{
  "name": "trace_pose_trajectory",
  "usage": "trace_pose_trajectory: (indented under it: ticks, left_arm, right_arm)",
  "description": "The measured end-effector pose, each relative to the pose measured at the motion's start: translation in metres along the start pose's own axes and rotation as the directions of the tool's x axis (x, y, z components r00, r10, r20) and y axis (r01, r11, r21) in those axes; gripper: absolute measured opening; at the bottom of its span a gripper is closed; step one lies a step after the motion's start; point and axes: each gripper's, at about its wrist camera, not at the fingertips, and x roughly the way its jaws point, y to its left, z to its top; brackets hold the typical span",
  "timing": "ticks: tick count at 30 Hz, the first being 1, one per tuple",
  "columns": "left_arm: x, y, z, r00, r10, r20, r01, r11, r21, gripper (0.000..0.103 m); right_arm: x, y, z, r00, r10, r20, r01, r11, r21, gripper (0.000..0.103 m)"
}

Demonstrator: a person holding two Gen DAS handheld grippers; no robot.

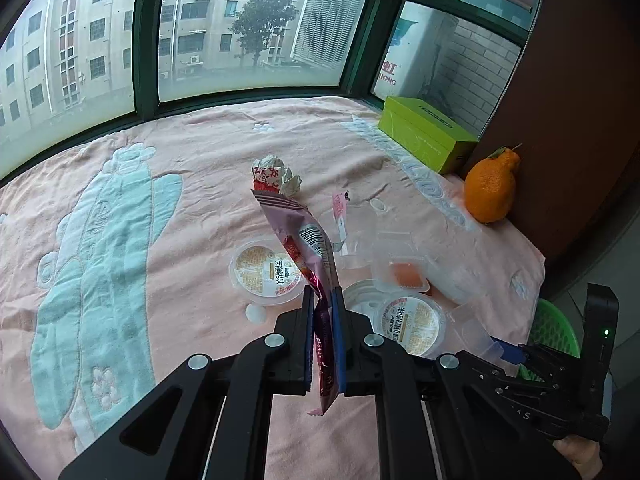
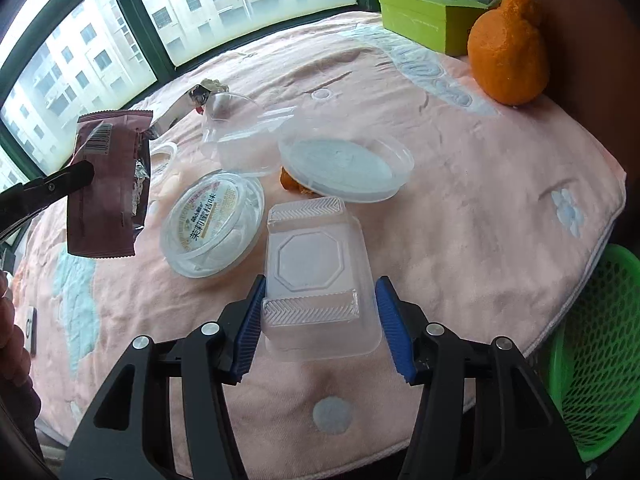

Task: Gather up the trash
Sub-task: 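Drop the clear tray and pink wrapper into the green basket with both grippers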

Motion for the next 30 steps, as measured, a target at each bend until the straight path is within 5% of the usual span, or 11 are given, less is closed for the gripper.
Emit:
trace_pose_trajectory:
  ticks: [8, 13, 20, 30]
  left_arm:
    - [-0.027, -0.037, 0.005, 0.996, -0.085, 0.031, 0.084, 0.995, 0.058, 0.008]
    - [-0.030, -0.076, 0.006, 0.989, -0.146, 0.025, 0.141, 0.982, 0.127, 0.008]
    - [-0.014, -0.140, 0.001, 0.967, -0.250, -0.035, 0.253, 0.949, 0.189, 0.008]
    - [0.025, -0.241, -0.017, 0.928, -0.338, -0.158, 0.371, 0.879, 0.298, 0.008]
  right_arm:
    - [-0.032, -0.018, -0.018, 0.997, 0.080, 0.022, -0.082, 0.994, 0.078, 0.054]
    - [-0.064, -0.049, -0.032, 0.997, 0.043, 0.072, -0.052, 0.990, 0.130, 0.054]
    - [-0.092, -0.137, -0.058, 0.985, -0.150, 0.083, 0.124, 0.958, 0.259, 0.055]
    - [-0.083, -0.275, -0.107, 0.934, -0.343, -0.102, 0.355, 0.854, 0.380, 0.056]
